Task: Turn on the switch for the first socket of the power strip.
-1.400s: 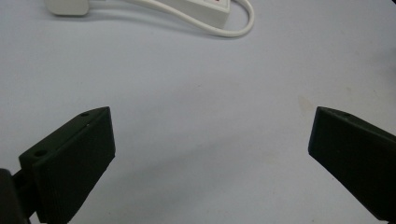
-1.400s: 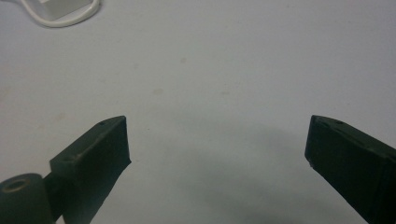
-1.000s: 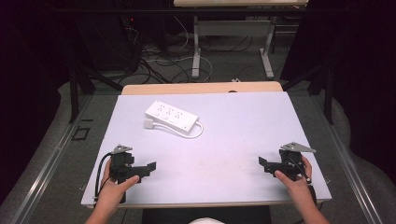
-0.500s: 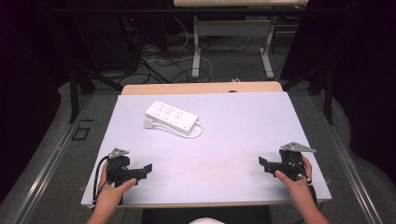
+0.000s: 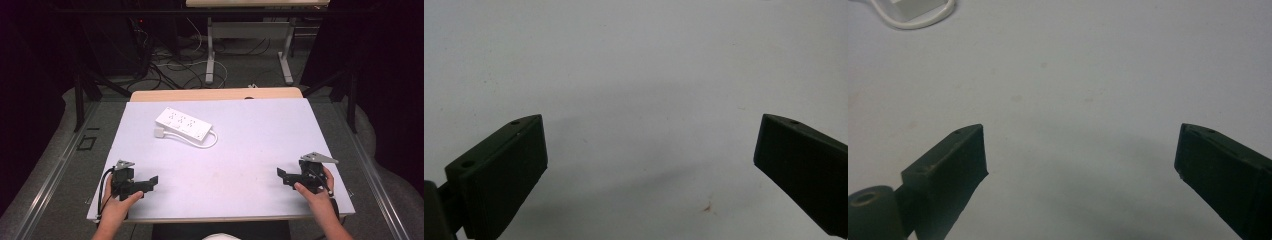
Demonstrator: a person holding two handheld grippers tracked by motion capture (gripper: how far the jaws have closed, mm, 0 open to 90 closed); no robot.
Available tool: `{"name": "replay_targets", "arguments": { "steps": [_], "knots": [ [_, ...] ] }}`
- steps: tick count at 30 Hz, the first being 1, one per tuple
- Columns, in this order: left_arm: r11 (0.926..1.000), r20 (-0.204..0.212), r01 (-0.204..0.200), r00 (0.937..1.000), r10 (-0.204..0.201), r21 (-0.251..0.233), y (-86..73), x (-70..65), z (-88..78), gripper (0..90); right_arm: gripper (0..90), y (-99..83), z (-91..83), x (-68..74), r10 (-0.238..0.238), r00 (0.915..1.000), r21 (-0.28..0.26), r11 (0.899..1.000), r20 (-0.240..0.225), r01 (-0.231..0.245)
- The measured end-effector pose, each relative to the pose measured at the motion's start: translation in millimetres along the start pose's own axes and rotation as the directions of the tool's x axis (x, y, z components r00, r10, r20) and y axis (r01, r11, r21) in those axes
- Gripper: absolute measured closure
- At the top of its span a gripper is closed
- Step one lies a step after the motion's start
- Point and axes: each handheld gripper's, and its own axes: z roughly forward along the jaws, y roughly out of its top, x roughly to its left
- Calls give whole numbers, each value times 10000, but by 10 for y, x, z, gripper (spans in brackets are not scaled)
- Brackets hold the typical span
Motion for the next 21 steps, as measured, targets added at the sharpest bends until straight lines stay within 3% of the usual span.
{"name": "replay_targets", "arguments": {
  "steps": [21],
  "knots": [
    [9996,-267,200,9995,-194,210,-36,55,35,9,58,11,7,-23,-64,9999,-35,10000,-86,64]
  ]
}}
